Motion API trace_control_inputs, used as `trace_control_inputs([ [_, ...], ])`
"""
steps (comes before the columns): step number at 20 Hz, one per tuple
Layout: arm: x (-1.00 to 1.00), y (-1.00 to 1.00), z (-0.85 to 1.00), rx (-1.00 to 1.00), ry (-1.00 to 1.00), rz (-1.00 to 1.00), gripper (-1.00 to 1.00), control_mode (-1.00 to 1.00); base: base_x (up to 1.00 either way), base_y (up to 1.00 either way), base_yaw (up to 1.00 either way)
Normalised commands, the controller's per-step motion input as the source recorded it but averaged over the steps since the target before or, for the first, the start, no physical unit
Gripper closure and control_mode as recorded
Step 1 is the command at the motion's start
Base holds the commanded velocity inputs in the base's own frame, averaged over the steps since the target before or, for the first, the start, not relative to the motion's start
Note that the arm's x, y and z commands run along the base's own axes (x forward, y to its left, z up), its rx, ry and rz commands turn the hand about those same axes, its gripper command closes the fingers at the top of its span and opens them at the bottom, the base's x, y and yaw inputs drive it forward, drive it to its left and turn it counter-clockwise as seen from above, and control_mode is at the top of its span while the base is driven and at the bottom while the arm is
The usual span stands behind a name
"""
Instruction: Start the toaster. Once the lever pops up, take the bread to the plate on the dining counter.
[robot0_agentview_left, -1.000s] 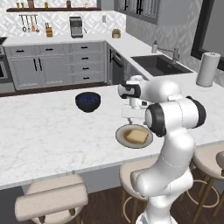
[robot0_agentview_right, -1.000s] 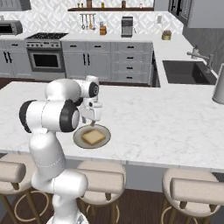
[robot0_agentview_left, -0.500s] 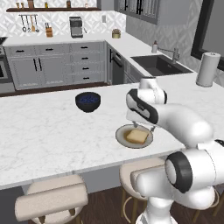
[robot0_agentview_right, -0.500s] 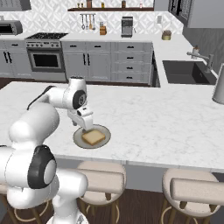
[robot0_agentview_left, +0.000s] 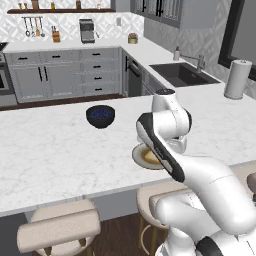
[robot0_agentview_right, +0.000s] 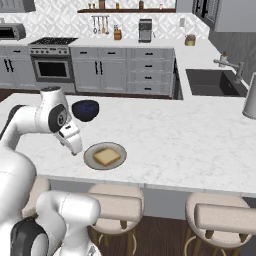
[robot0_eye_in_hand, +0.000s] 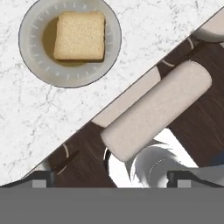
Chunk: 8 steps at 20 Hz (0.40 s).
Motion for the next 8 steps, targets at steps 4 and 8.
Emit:
trace_control_inputs([
  [4,-0.94,0.53,0.29,-0.06,-0.13,0.0,-1.0,-1.0,0.0,0.0,0.0],
  [8,-0.79,0.73,0.14,-0.05,-0.09,0.0,-1.0,-1.0,0.0,0.0,0.0],
])
